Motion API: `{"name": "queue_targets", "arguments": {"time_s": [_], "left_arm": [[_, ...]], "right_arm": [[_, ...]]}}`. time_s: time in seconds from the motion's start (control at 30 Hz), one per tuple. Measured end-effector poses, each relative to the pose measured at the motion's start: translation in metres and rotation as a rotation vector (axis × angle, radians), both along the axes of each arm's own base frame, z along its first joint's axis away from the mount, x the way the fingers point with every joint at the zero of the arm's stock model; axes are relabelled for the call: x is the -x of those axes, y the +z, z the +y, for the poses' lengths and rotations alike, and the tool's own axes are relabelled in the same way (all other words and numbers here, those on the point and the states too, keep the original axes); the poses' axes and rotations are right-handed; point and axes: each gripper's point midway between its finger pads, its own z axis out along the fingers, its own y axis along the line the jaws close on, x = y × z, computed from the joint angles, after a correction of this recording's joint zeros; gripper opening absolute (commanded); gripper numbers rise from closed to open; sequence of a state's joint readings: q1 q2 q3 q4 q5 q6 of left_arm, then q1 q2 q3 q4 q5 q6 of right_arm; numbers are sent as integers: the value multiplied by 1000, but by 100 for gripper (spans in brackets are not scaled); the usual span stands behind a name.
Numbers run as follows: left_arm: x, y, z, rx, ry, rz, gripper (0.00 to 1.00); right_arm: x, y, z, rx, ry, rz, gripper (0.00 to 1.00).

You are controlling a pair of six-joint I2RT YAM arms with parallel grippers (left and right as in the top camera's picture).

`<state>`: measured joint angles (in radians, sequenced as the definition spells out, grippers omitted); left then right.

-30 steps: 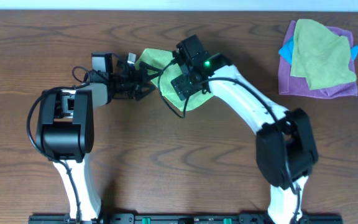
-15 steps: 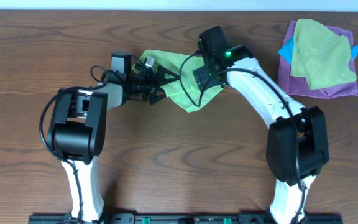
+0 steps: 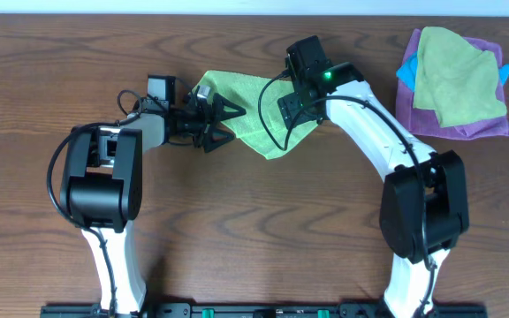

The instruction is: Fold the cloth

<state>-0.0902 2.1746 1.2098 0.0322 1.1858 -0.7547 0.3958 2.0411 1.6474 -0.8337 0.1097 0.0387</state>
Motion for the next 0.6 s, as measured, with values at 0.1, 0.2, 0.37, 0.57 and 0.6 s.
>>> {"name": "queue_targets", "arguments": {"time_s": [0.1, 0.2, 0.37, 0.57, 0.6], "left_arm": [[-1, 1, 2, -13, 11, -2, 96], [-5, 7, 5, -29, 26, -19, 96], [-10, 28, 8, -50, 42, -78, 95], [-16, 29, 13, -105, 67, -121, 95], [-17, 26, 14, -120, 72, -125, 95]], "right_arm": [[0, 0, 0, 0, 0, 0, 80], [0, 0, 0, 0, 0, 0, 80], [0, 0, 0, 0, -1, 0, 80], [0, 0, 0, -1, -2, -1, 81], [0, 0, 0, -2, -2, -2, 80]]}}
